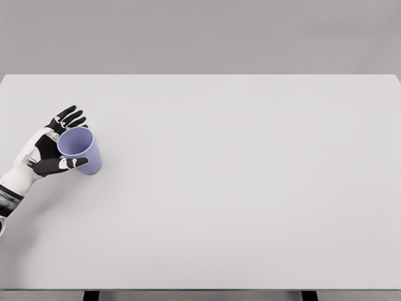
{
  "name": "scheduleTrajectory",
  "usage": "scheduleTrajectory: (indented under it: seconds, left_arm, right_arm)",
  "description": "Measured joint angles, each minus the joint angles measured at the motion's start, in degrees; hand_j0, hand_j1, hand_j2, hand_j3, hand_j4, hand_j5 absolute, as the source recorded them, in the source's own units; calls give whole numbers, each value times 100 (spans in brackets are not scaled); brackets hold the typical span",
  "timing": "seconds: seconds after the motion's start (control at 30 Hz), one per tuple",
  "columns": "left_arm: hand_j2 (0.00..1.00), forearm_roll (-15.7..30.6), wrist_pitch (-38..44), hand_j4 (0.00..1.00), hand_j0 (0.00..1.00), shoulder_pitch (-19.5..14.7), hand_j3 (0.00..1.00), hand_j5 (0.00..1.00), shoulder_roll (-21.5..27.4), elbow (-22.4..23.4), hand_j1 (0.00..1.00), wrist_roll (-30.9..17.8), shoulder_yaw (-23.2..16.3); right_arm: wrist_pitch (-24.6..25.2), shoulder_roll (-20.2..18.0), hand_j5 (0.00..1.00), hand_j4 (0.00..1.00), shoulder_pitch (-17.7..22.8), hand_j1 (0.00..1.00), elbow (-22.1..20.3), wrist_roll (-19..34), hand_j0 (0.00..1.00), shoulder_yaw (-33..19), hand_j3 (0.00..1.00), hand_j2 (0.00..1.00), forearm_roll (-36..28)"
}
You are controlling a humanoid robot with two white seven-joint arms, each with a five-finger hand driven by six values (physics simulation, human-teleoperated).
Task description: Flip the cup with left arm and place it on the table
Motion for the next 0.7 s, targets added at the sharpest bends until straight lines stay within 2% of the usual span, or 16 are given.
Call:
scheduleTrajectory:
  seconds: [0.47,0.7]
  left_arm:
    - [100,-4,-5,100,100,9,100,100,138,0,100,0,114]
    - [100,-6,-8,100,100,0,100,100,459,-47,100,0,162]
  right_arm:
    - [0,0,100,100,0,100,0,0,100,0,100,100,0]
    - [0,0,100,100,0,100,0,0,100,0,100,100,0]
